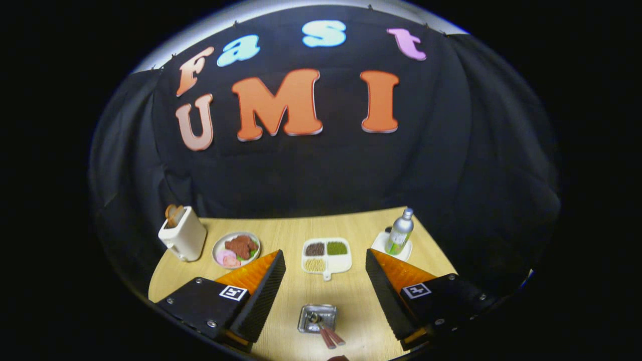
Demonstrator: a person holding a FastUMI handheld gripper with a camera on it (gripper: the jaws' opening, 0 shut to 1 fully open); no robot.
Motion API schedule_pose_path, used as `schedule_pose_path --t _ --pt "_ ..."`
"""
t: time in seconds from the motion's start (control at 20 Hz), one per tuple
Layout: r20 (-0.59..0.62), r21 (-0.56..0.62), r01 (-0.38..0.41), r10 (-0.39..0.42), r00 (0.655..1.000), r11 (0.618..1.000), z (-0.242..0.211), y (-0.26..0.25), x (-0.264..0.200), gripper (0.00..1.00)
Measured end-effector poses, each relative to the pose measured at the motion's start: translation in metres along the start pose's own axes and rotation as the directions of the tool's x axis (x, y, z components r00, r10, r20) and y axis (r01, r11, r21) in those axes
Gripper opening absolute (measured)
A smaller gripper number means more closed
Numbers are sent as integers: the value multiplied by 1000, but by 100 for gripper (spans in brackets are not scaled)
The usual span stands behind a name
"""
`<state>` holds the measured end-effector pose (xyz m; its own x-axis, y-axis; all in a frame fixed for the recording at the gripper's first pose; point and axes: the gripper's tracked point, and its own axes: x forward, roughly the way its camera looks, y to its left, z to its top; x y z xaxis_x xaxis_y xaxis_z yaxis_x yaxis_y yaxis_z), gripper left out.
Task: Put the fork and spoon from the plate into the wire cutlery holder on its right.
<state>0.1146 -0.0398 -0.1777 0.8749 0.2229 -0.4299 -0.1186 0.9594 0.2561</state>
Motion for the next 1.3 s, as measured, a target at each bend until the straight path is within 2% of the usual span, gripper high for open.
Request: schedule_pose_path --t 0.2,0.5,0.7,0.85,1.05,1.3 --pt "177 -36 44 -37 984 998 28 -7 -18 96" --pt "396 -34 40 -23 918 999 72 1 -42 96" --pt "433 -40 12 7 901 999 83 14 -53 96" --pt "450 -23 -40 46 892 999 92 25 -65 97" --pt "493 -62 -20 48 869 998 104 30 -77 97" --pt "496 -122 8 54 866 992 111 40 -83 97"
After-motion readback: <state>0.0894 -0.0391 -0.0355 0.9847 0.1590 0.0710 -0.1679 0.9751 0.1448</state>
